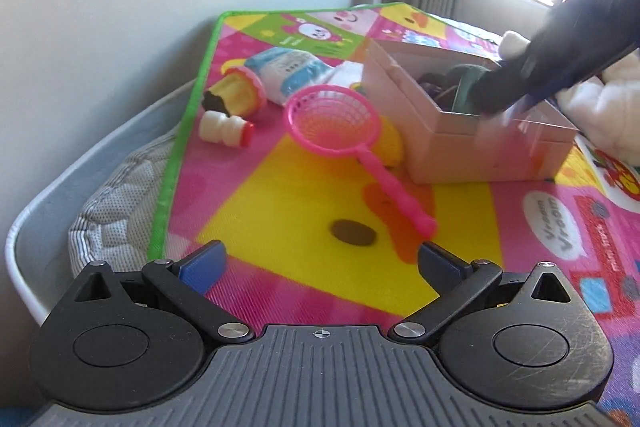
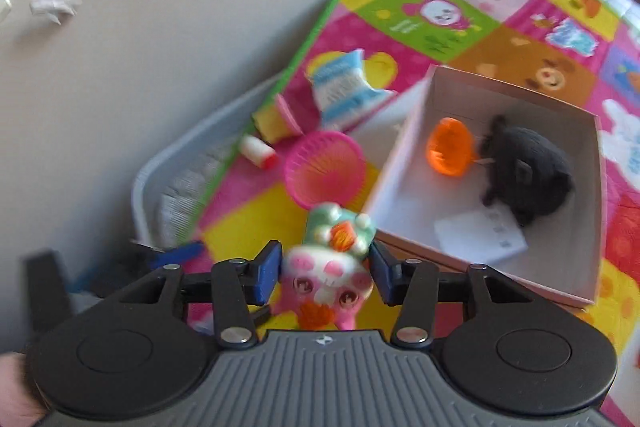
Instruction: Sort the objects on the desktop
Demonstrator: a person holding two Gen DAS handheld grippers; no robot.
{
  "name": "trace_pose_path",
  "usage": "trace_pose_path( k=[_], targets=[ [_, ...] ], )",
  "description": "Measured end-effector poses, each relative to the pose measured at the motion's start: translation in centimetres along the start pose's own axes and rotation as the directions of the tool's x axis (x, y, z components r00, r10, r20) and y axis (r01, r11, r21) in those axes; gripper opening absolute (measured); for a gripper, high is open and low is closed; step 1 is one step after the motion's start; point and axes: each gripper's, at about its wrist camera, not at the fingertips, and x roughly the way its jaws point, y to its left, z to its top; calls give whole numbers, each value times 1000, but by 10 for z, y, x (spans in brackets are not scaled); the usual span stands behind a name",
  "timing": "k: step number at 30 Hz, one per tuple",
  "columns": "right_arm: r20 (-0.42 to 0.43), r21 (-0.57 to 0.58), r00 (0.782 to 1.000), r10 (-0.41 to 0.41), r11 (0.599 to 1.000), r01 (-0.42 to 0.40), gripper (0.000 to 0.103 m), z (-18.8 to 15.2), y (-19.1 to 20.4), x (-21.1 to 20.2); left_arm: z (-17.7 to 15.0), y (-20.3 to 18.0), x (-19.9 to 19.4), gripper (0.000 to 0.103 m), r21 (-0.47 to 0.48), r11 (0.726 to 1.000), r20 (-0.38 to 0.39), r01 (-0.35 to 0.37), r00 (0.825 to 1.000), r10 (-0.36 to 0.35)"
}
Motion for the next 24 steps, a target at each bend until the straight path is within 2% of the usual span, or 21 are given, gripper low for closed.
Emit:
trace_pose_path(
  k=[4,8,11,13,14,16,18,21,24],
  targets=[
    [46,-183,998,-52,981,60,48,-23,35,26,-6,7,-13,103,-28,998,-7,-59,998,59],
    [125,-225,988,-86,968,113,46,-29,53,55,-11,29,-21,103,-83,986,-28,-143,990,141],
    [144,-230,976,-163,954,194,31,-31,59,82,-14,39,-25,103,-119,979,-51,-164,986,159],
    [139,-207,973,-185,955,211,23,-31,55,96,-16,41,-29,103,-121,978,-52,-170,985,165],
    [127,-196,975,-184,959,207,12,-33,53,100,-16,42,-31,103,-124,977,-50,-176,984,171],
    [112,-157,982,-152,973,168,12,-39,50,96,-15,43,-34,103,-138,972,-45,-188,982,183],
    [78,-129,995,-55,990,64,12,-52,49,81,-13,43,-38,103,-149,969,-36,-195,981,192],
    [53,-136,997,57,989,-50,13,-83,53,53,-9,36,-42,103,-152,973,-20,-171,985,170],
    [94,-157,994,50,987,-35,13,-113,51,23,-6,21,-44,103,-120,983,-4,-139,990,139]
  ],
)
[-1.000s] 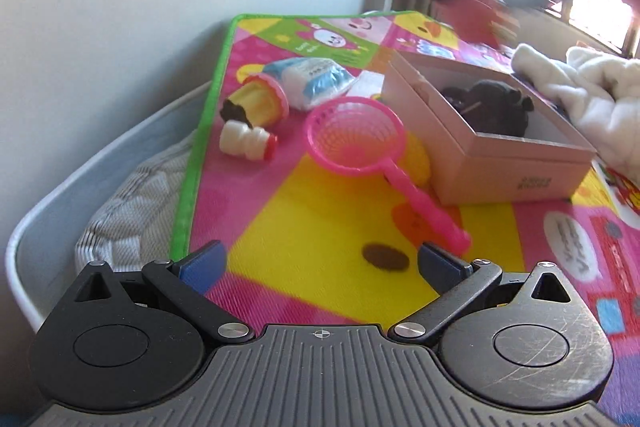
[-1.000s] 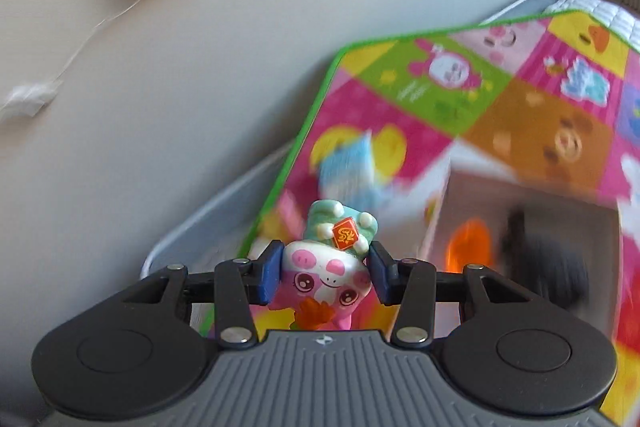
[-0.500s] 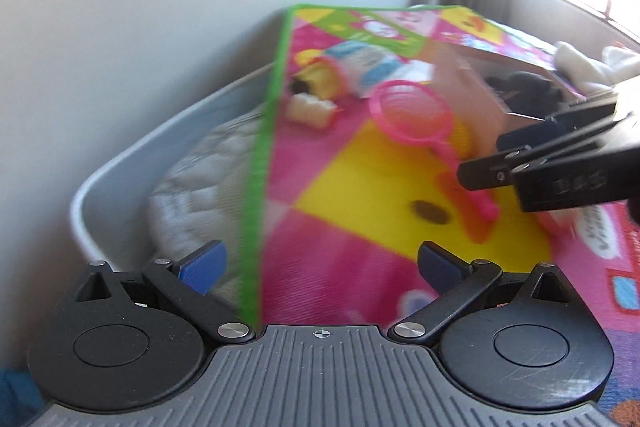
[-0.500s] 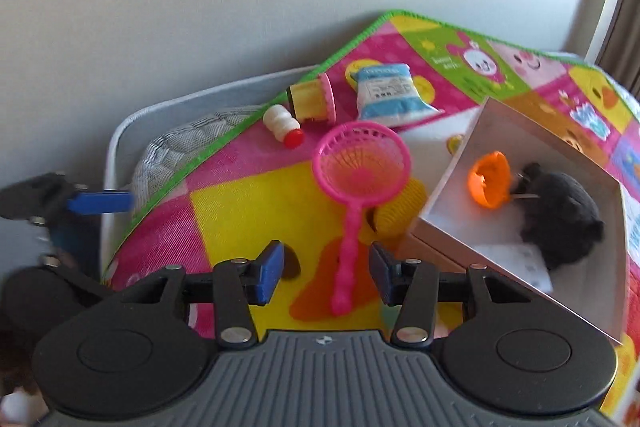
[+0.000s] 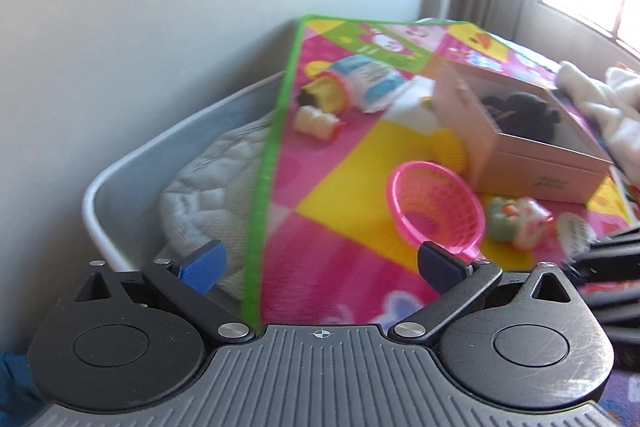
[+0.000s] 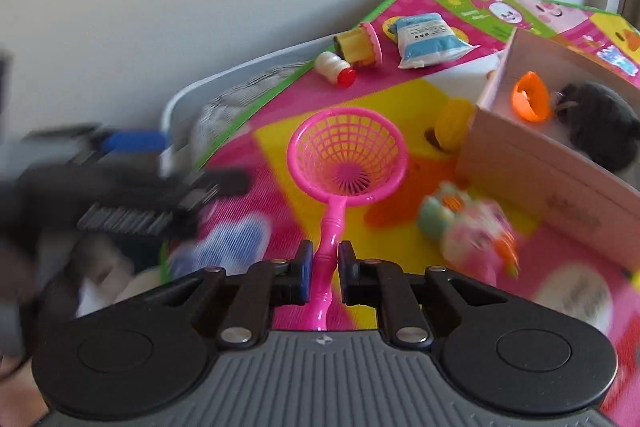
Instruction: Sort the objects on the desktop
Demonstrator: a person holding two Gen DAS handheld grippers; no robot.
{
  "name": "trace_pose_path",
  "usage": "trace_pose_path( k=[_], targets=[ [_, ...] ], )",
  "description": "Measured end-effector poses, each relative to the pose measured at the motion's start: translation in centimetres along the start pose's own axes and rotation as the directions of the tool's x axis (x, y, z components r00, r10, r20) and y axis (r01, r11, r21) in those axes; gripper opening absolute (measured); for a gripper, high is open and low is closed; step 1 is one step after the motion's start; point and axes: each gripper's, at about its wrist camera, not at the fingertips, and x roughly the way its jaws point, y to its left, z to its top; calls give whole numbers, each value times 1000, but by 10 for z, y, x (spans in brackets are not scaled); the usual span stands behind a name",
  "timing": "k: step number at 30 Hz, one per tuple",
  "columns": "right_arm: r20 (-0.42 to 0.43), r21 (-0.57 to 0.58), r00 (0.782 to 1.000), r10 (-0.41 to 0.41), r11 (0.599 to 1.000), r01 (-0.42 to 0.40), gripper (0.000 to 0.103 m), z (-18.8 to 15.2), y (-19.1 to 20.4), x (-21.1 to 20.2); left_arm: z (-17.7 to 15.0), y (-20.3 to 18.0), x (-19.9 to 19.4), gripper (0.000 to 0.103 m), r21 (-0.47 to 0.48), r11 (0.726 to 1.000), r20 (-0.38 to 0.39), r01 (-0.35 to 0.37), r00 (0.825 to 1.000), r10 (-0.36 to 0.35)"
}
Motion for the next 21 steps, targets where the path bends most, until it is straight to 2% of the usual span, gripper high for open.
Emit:
trace_pose_path(
  k=[2,3,4,6,8,10,13,15,17,19,21],
  targets=[
    [51,-8,997,-65,998,65,17,-12,-3,-18,-1,-9,-2,103,19,1000,3,24,1000,-24],
    [79,-5,991,-106,994,107,25,-16,-5,-25,-1,-13,-3,103,24,999,1,33,999,-33],
    [103,3,984,-146,989,147,29,-19,-9,-29,-2,-16,-3,103,27,999,0,37,999,-37],
    [123,12,973,-196,980,196,31,-19,-14,-31,-3,-20,-4,103,26,999,-1,28,1000,-28],
    [142,-15,971,-194,980,199,31,-17,-8,-27,-3,-18,-6,103,9,1000,1,2,1000,-2],
    [175,-92,969,-173,977,191,31,-16,9,-21,1,-11,-11,103,-27,999,3,-33,999,33],
    [227,-248,955,-189,937,244,31,-13,42,-1,13,3,-22,103,-80,993,28,-86,996,89],
    [243,-318,954,-175,915,249,31,-12,59,14,20,10,-31,103,-106,987,62,-119,990,126],
    [253,-369,949,-189,888,275,32,-9,71,29,25,17,-39,103,-131,982,87,-133,986,145],
    [273,-409,932,-237,849,335,32,-6,77,44,26,22,-44,103,-155,979,104,-135,983,152],
    [238,-422,937,-255,842,337,30,1,76,56,25,27,-48,103,-175,975,111,-136,981,157]
  ],
)
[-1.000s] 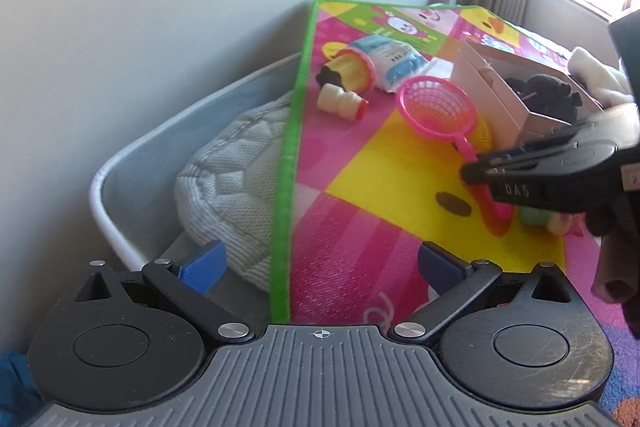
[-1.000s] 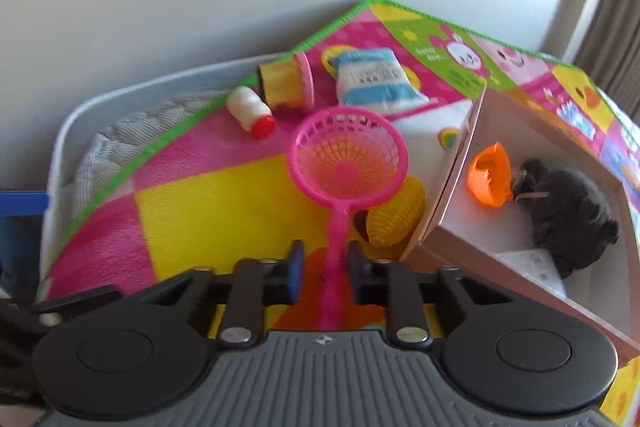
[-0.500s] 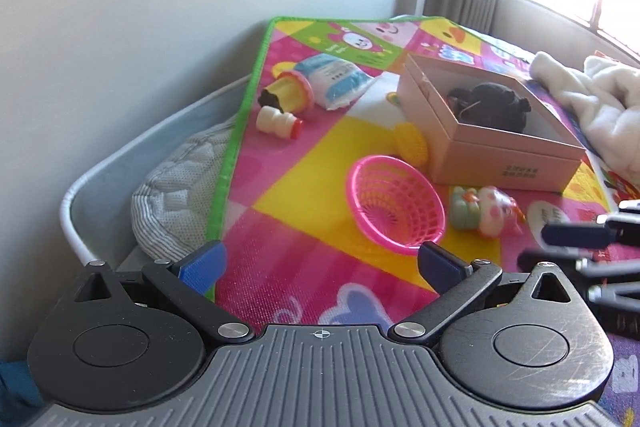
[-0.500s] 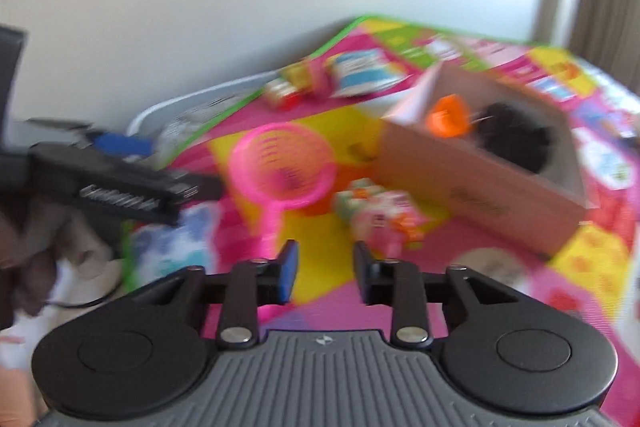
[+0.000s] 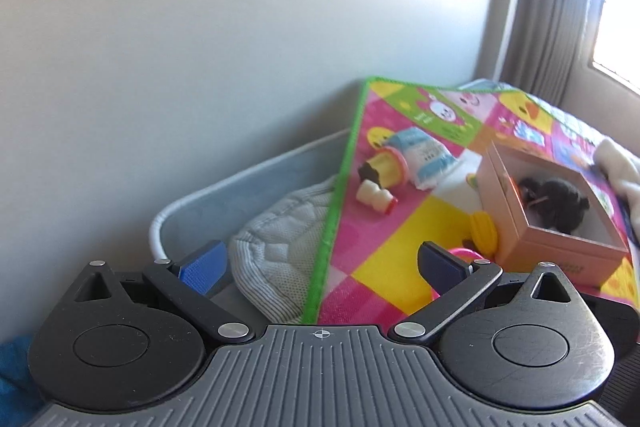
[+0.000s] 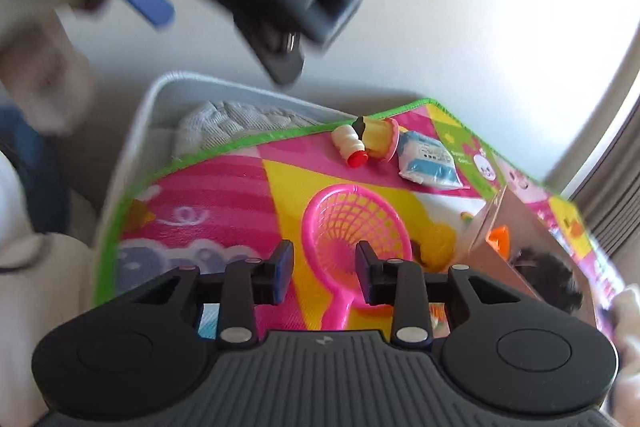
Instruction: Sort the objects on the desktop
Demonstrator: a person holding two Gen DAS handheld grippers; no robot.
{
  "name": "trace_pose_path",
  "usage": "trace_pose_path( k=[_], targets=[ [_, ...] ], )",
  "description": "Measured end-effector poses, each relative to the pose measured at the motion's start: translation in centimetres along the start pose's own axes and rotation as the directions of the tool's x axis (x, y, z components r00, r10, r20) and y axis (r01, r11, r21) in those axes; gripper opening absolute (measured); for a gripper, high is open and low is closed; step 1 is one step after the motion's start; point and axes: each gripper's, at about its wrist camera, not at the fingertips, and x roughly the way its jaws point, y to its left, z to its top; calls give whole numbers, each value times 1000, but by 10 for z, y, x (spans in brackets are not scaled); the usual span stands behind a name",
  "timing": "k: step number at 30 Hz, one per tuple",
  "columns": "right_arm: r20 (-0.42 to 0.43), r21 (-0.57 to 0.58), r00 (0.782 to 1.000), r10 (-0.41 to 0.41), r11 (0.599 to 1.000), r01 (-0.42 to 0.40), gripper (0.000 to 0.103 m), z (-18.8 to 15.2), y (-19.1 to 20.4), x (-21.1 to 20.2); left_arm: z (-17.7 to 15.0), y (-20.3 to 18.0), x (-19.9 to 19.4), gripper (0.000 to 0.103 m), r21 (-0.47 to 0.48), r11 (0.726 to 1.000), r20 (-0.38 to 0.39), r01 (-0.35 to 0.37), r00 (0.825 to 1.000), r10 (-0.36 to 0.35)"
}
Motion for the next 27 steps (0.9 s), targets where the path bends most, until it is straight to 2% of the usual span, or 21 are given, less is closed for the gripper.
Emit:
trace_pose_path(
  k=[1,2,4,6,7,9,11,12,14,16,17,18,19,21,23,25,27],
  targets=[
    [-17,12,1000,3,1000,-2,24,2,-3,4,0,3,-1,103,-9,1000,-1,-2,1000,2],
    [-29,29,1000,4,1000,-3,11,3,-7,6,-1,5,-1,103,-16,1000,-2,-5,1000,5],
    [-21,116,1000,15,993,-13,7,4,-20,-1,-2,11,-1,103,-27,1000,-6,-11,1000,10],
    [-13,294,994,111,950,-102,6,4,-46,-16,-2,16,-1,103,-41,999,-9,-11,1000,11],
    [8,395,985,174,904,-163,6,1,-62,-25,-3,17,-1,103,-44,999,-13,-5,1000,5],
    [72,576,957,281,772,-269,6,-15,-94,-39,-5,14,-1,103,-36,999,-18,23,1000,-24],
    [136,708,939,317,632,-316,6,-40,-121,-51,-9,3,0,103,-5,997,-29,73,997,-73],
    [145,754,940,309,581,-307,6,-55,-132,-54,-12,-4,2,103,16,995,-39,101,994,-100],
    [139,818,940,313,499,-287,7,-84,-149,-57,-19,-23,4,103,67,985,-66,161,985,-156],
    [98,861,950,296,454,-231,10,-110,-160,-61,-27,-42,5,103,123,967,-94,222,973,-211],
    [86,872,955,283,443,-210,24,-121,-165,-67,-32,-52,6,103,149,958,-107,245,967,-231],
    [56,876,964,260,450,-172,36,-128,-167,-71,-36,-61,7,103,173,950,-120,260,963,-242],
    [25,871,973,229,473,-133,40,-134,-168,-77,-40,-69,9,103,192,944,-133,270,960,-248],
    [-18,846,986,165,528,-73,60,-138,-169,-88,-47,-83,14,103,218,934,-163,285,954,-253],
    [-54,794,996,71,608,-1,71,-133,-166,-98,-54,-93,17,103,238,926,-188,294,949,-253],
    [-77,717,997,-15,694,66,76,-124,-159,-101,-58,-101,22,103,256,924,-207,284,950,-235],
    [-84,657,994,-70,746,108,84,-120,-152,-98,-60,-107,28,103,265,923,-225,280,948,-223]
  ],
)
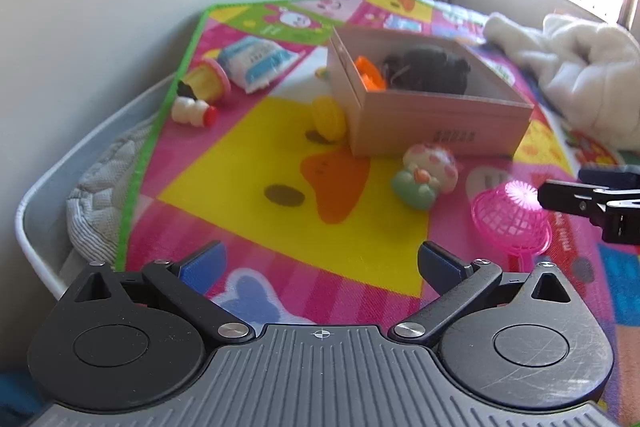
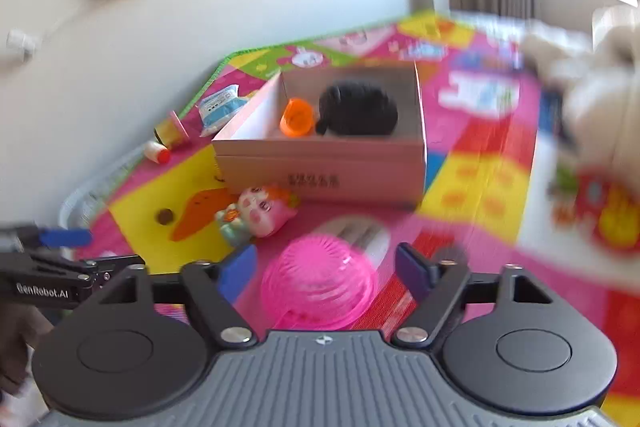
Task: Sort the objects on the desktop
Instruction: 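Carry the pink net with the right tool while the left reaches to the pig figurine, then grasp the pig figurine with the left tool while the right holds the pink net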
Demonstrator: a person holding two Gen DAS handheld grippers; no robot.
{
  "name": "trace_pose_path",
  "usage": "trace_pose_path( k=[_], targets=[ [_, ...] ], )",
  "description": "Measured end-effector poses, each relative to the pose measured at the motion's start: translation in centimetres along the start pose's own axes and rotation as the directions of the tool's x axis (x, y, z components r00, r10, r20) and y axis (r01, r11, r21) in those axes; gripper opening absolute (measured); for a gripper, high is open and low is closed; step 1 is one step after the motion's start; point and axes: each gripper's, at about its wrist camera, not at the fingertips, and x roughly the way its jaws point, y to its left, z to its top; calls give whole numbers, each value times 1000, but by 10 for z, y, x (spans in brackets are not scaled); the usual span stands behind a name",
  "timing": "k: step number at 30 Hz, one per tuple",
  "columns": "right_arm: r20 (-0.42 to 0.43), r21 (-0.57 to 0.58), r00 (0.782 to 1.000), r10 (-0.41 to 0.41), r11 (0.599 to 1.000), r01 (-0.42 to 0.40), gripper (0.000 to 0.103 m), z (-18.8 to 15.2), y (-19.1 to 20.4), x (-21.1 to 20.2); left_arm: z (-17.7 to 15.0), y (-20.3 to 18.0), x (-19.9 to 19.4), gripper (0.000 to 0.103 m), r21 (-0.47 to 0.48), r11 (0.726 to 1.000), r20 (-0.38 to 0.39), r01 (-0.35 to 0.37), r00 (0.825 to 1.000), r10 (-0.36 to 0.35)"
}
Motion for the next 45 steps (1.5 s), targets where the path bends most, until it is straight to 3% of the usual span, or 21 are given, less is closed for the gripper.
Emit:
trace_pose_path(
  k=[4,7,8,11,14,16,22,25,27,28,31,34,36,38,40,41,43,45],
  targets=[
    [12,7,997,-70,997,70,85,-2,-2,19,7,-7,19,103,1,1000,18,23,1000,-23],
    [13,65,991,-137,989,136,93,-12,-11,31,20,-15,38,103,-12,999,62,-39,997,40],
    [26,85,988,-153,985,150,99,-14,-14,30,25,-18,47,103,-4,998,52,-64,997,64],
    [54,111,980,-189,977,182,100,-17,-21,30,29,-28,65,103,50,996,3,-73,997,73],
    [82,93,985,-152,985,145,100,-14,-24,27,18,-33,67,103,85,996,-23,-28,999,30],
    [89,62,988,-126,991,121,100,-9,-22,28,11,-37,63,103,126,991,1,-40,999,40],
    [-11,47,1000,8,999,-7,100,-6,-12,42,7,-29,55,103,111,994,-15,-8,1000,10],
    [-4,-35,999,-46,998,46,98,-18,5,47,8,-19,51,103,62,998,-2,2,1000,-2],
    [-23,-60,998,-64,996,62,76,-23,8,49,10,-16,47,103,50,998,13,40,999,-40],
    [-27,-61,998,-57,997,56,74,-24,6,48,11,-16,46,103,45,997,15,69,997,-70],
    [-8,-74,994,-107,992,106,74,-30,-1,40,23,-32,52,103,85,984,4,158,987,-159],
    [5,-33,995,-104,994,104,80,-37,-12,36,36,-62,66,103,167,979,13,117,993,-120],
    [16,-54,993,-119,991,120,86,-39,-7,37,41,-75,81,103,179,978,-27,107,994,-104],
    [25,-83,990,-139,987,140,92,-40,-1,38,42,-78,89,98,157,981,-52,110,993,-103],
    [25,-87,990,-137,987,138,96,-40,-1,39,40,-77,86,67,167,983,-29,72,997,-68],
    [22,-76,991,-133,988,134,97,-39,-3,39,39,-75,83,62,172,983,-24,72,997,-68],
    [14,-56,992,-127,990,127,99,-38,-6,41,36,-68,76,59,161,985,-20,65,998,-63],
    [11,-60,992,-129,990,130,99,-38,-5,42,31,-61,69,59,160,987,-24,10,1000,-6]
  ],
)
